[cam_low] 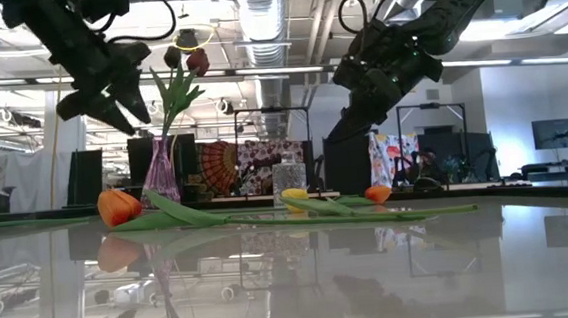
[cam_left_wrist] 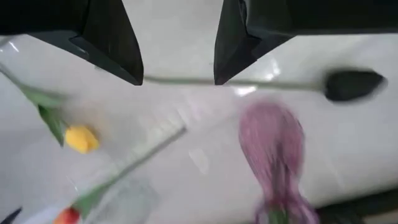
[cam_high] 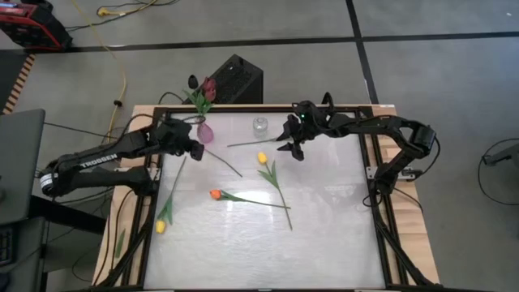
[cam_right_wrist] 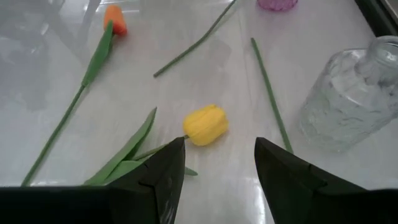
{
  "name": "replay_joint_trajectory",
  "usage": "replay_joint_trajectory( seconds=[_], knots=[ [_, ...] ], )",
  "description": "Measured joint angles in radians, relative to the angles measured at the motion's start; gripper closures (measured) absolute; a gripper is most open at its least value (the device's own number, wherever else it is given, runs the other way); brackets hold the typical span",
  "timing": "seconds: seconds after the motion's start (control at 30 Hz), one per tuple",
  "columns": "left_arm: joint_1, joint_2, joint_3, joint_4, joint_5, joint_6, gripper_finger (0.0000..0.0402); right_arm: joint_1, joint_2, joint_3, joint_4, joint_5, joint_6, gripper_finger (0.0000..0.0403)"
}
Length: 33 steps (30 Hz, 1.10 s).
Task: Sort flowers into vase by color
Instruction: Put the black flower into the purple vase
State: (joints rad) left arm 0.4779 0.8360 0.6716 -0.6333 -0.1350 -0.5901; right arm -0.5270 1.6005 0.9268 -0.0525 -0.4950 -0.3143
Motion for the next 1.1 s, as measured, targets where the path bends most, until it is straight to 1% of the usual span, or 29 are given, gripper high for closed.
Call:
replay_joint_trajectory(
  seconds=[0.13, 0.2, 0.3, 0.43, 0.57, 0.63, 0.77, 0.83, 0.87, 1.0, 1.1],
  knots=[
    [-0.065, 0.02, -0.03, 0.004, -0.001, 0.007, 0.0223, 0.035, 0.0, 0.0, 0.009, 0.0, -0.006, 0.0184],
    [-0.098, 0.037, -0.045, 0.021, 0.005, 0.053, 0.0223, 0.056, 0.0, 0.0, 0.021, 0.0, -0.009, 0.0185],
    [-0.149, 0.096, -0.061, 0.091, 0.012, 0.211, 0.0223, 0.088, 0.0, 0.0, 0.034, 0.0, -0.046, 0.0184],
    [-0.22, 0.218, -0.063, 0.189, 0.018, 0.453, 0.0223, 0.122, 0.0, 0.0, 0.038, 0.0, -0.091, 0.0184],
    [-0.261, 0.332, -0.056, 0.266, 0.017, 0.657, 0.0223, 0.14, 0.0, 0.0, 0.037, 0.0, -0.102, 0.0184],
    [-0.264, 0.382, -0.035, 0.265, -0.014, 0.748, 0.0223, 0.142, 0.0, 0.0, 0.037, -0.001, -0.102, 0.0184],
    [-0.258, 0.469, 0.013, 0.263, -0.131, 0.905, 0.0223, 0.142, 0.0, 0.0, 0.037, 0.0, -0.101, 0.0184],
    [-0.243, 0.51, 0.042, 0.236, -0.159, 0.967, 0.0223, 0.142, 0.0, 0.0, 0.037, 0.0, -0.086, 0.0184],
    [-0.23, 0.532, 0.06, 0.22, -0.155, 0.993, 0.0223, 0.141, 0.0, 0.0, 0.037, 0.0, -0.079, 0.0184],
    [-0.166, 0.636, 0.143, 0.137, -0.083, 1.087, 0.0223, 0.141, 0.0, 0.0, 0.033, 0.0, -0.071, 0.0184],
    [-0.132, 0.721, 0.218, 0.067, -0.085, 1.134, 0.0223, 0.141, 0.0, 0.0, 0.031, 0.0, -0.071, 0.0184]
  ],
)
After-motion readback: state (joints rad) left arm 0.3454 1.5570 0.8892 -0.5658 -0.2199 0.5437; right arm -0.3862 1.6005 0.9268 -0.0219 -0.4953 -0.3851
